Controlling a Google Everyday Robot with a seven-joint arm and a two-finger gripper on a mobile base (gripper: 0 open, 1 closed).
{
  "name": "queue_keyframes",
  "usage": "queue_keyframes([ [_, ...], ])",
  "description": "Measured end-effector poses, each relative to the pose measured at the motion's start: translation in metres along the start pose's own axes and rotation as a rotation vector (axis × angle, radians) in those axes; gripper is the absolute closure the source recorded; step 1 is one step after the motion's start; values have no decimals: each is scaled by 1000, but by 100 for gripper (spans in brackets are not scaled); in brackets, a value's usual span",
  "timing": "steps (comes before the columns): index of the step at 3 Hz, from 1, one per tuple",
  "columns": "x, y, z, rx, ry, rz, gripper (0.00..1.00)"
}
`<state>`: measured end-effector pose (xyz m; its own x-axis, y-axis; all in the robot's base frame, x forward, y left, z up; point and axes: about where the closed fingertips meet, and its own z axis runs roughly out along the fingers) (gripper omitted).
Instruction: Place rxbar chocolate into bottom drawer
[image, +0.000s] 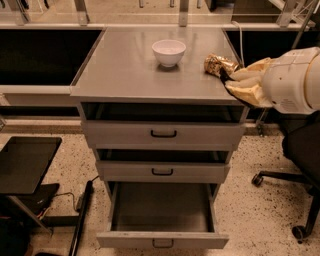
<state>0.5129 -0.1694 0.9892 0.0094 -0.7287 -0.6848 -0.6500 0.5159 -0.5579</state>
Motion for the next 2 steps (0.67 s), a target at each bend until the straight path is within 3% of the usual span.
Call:
queue_keyframes([
  [1, 0, 0, 0, 0, 0, 0, 100],
  [2, 3, 15, 8, -33, -55, 4, 100],
])
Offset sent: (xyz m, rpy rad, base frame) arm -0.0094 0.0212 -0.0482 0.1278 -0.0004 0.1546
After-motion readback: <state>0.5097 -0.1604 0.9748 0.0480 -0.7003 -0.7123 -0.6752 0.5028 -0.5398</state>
